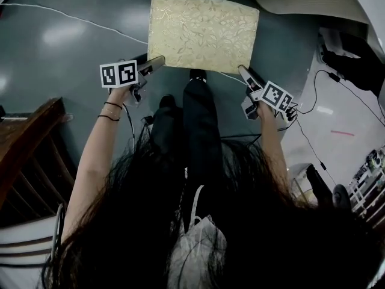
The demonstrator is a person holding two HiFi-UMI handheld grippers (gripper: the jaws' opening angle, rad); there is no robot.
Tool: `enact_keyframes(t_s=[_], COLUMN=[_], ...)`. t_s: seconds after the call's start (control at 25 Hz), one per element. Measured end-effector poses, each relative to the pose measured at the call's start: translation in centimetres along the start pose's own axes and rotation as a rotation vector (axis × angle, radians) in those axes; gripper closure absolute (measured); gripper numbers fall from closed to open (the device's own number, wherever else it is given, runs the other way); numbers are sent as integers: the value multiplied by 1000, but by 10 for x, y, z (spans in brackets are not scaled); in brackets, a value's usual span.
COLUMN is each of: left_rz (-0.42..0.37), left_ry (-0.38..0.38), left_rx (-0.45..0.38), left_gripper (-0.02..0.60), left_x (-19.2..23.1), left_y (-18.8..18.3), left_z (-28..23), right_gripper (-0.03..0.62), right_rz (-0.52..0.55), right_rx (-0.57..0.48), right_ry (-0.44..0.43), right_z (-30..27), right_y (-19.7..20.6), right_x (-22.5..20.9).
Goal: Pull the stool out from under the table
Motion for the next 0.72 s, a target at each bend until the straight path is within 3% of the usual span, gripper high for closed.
enact_keyframes(t_s=[0.4, 0.72], left_rz=[17, -13], left_ry=[-34, -68], left_rx=[71, 18], left_gripper=[249, 247], left_x=[3, -1], left_y=[1, 0], left_z=[1, 8], right_gripper=[308, 307], right_rz=[-60, -62], right_rx=[24, -27], right_ry=[23, 75], right_z=[2, 6], right_y=[15, 19], right_x=[-5, 0])
Point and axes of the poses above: the fingertips, and each gripper's own axes: z backward along the fingers, x to its left, y out of its underside, the point moved 4 cm from there along z, backward along the fingers, and after that the axes turned 6 degrees about y, right-handed, at the moved point
